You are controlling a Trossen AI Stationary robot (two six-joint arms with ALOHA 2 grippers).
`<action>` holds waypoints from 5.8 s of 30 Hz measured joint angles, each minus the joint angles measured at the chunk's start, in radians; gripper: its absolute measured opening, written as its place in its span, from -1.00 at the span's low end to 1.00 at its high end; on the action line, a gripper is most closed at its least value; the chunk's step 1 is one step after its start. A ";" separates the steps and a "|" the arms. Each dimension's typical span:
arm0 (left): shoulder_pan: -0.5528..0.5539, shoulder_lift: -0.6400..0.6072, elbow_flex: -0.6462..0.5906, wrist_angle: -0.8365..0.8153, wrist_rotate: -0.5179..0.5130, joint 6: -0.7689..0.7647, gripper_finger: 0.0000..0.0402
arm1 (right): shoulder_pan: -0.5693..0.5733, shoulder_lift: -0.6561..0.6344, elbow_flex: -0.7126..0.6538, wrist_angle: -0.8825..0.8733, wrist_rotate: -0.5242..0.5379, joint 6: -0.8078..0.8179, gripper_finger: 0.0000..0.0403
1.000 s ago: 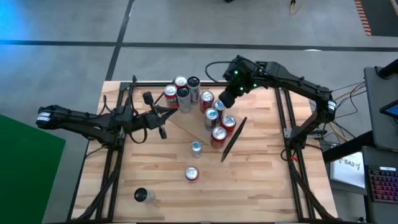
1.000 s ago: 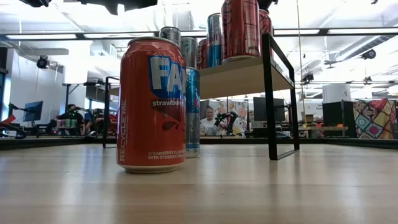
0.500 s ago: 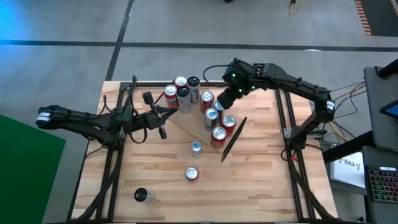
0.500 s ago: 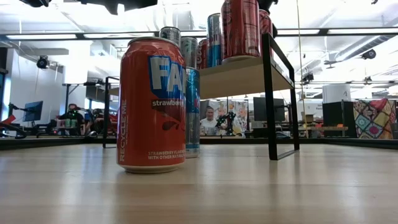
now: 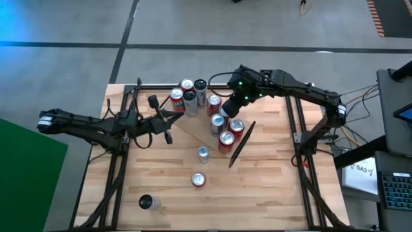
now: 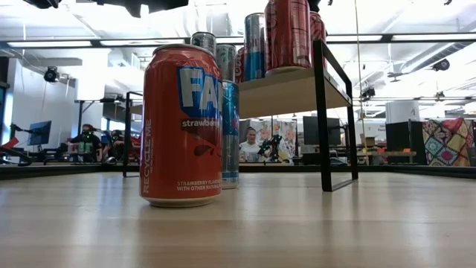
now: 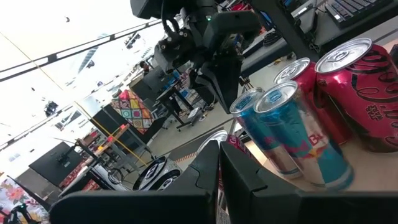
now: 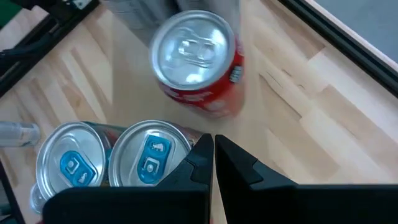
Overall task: Place canned beverage on shelf
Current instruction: Adjust the silver/blue soda cans on the shelf
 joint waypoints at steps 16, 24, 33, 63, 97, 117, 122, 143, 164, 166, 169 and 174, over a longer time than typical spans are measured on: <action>0.000 0.000 0.000 0.000 0.000 0.000 -1.00 | 0.023 0.024 0.000 0.020 -0.007 0.008 -0.96; 0.000 0.000 0.000 0.000 0.000 0.000 -1.00 | 0.020 0.018 0.052 0.008 0.014 -0.011 -0.96; 0.000 0.000 0.000 0.000 0.000 0.000 -1.00 | 0.018 0.018 0.077 -0.079 0.082 0.016 -0.96; 0.000 0.000 0.000 0.000 0.000 0.004 -1.00 | 0.062 0.103 0.063 -0.052 -0.007 -0.002 -0.96; -0.001 0.140 0.036 0.071 0.161 -0.189 -1.00 | 0.259 -0.065 -0.016 -0.085 0.296 -0.094 -0.96; -0.012 0.386 0.151 0.051 -0.009 -0.331 -1.00 | 0.368 -0.187 -0.126 -0.002 0.416 -0.170 -0.96; -0.028 0.390 0.151 0.053 -0.001 -0.335 -1.00 | 0.368 -0.187 -0.126 0.000 0.421 -0.171 -0.96; -0.126 0.263 0.151 -0.002 -0.138 -0.311 -1.00 | 0.420 -0.201 -0.144 0.021 0.441 -0.186 -0.96; -0.491 0.387 0.260 0.187 -0.235 -0.442 -1.00 | 0.798 -0.309 -0.412 0.249 0.630 -0.122 -0.96; -0.518 0.424 0.304 0.179 -0.277 -0.435 -1.00 | 0.840 -0.309 -0.416 0.256 0.631 -0.091 -0.96; -0.554 0.466 0.376 0.098 -0.411 -0.415 -1.00 | 0.889 -0.309 -0.418 0.254 0.663 -0.042 -0.96; -0.586 0.533 0.407 0.003 -0.511 -0.460 -1.00 | 0.919 -0.304 -0.418 0.253 0.765 -0.064 -0.96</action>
